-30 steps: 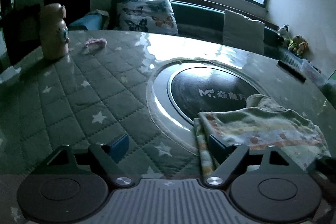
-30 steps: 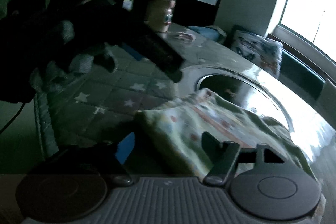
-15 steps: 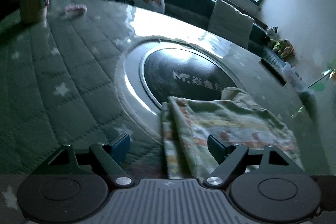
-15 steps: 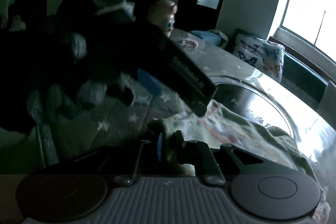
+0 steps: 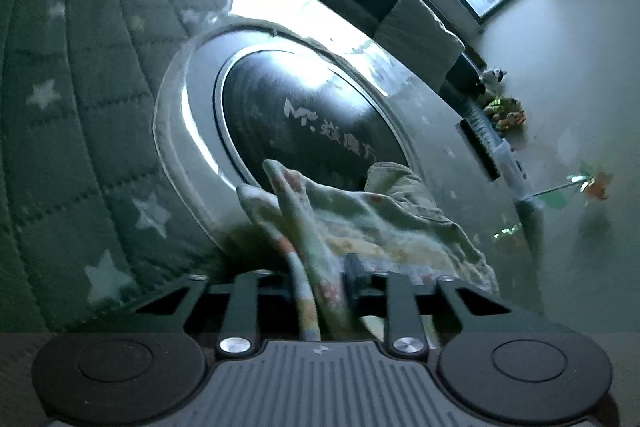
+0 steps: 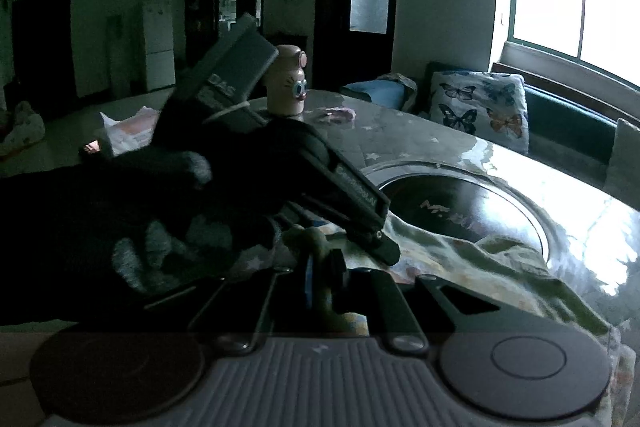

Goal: Fold clothes

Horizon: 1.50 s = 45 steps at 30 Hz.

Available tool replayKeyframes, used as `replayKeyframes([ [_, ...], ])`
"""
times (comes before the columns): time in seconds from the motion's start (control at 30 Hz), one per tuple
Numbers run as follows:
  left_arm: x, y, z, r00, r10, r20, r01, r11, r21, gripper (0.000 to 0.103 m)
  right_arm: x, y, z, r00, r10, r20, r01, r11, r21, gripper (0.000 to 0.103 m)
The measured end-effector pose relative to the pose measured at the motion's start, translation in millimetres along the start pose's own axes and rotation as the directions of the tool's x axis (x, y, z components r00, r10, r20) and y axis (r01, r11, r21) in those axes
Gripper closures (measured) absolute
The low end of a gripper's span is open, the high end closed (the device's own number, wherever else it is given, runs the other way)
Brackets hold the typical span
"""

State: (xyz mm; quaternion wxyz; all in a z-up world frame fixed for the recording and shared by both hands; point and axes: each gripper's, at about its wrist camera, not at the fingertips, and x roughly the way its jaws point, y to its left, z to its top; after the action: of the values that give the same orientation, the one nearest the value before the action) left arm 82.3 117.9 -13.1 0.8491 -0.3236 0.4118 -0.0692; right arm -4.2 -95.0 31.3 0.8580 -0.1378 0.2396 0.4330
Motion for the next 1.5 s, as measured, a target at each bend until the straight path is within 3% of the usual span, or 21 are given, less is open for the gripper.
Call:
replayKeyframes([
  [0.1,1,0,-1,1.000,0.006,0.004,-0.006,1.000,0.005,0.088,-3,-2,-4,1.000,0.023,-0.010,-0.023,1.000,0.016,0.096],
  [0.23,2,-1,2,1.000,0.010,0.003,-0.010,1.000,0.004,0.089,-10,-15,-10,0.999,0.034,-0.017,-0.033,0.997,0.070,0.094],
  [0.43,3,-2,0,1.000,0.013,0.006,-0.013,1.000,0.009,0.089,-17,-69,-21,0.993,-0.111,-0.039,0.116,0.977,0.178,0.094],
  [0.63,3,-3,-1,1.000,0.021,0.009,-0.021,1.000,0.019,0.089,-10,-142,-43,0.946,-0.304,-0.115,0.325,0.896,0.304,0.093],
  [0.83,3,-6,-1,0.999,0.035,0.010,-0.036,0.999,0.034,0.089,-4,-180,-69,0.911,-0.365,-0.190,0.411,0.836,0.364,0.093],
  [0.97,4,-7,-1,0.999,0.043,0.010,-0.043,0.998,0.040,0.089,-9,-193,-75,0.885,-0.424,-0.193,0.466,0.806,0.365,0.093],
  [1.1,4,-10,-1,0.998,0.054,0.015,-0.055,0.997,0.057,0.089,-18,-206,-82,0.865,-0.461,-0.199,0.500,0.761,0.412,0.065],
  [1.17,3,-11,-1,0.998,0.059,0.016,-0.060,0.996,0.065,0.089,-21,-210,-85,0.852,-0.483,-0.199,0.519,0.739,0.429,0.061],
  [1.43,3,-15,-1,0.997,0.075,0.024,-0.077,0.993,0.086,0.089,-23,-218,-93,0.888,-0.423,-0.180,0.448,0.710,0.543,0.059],
  [1.47,2,-16,-1,0.997,0.077,0.026,-0.079,0.993,0.089,0.089,-21,-217,-92,0.891,-0.419,-0.177,0.444,0.714,0.542,0.061],
  [1.5,2,-17,-1,0.996,0.079,0.029,-0.081,0.992,0.093,0.090,-19,-215,-90,0.892,-0.417,-0.176,0.443,0.720,0.534,0.069],
])
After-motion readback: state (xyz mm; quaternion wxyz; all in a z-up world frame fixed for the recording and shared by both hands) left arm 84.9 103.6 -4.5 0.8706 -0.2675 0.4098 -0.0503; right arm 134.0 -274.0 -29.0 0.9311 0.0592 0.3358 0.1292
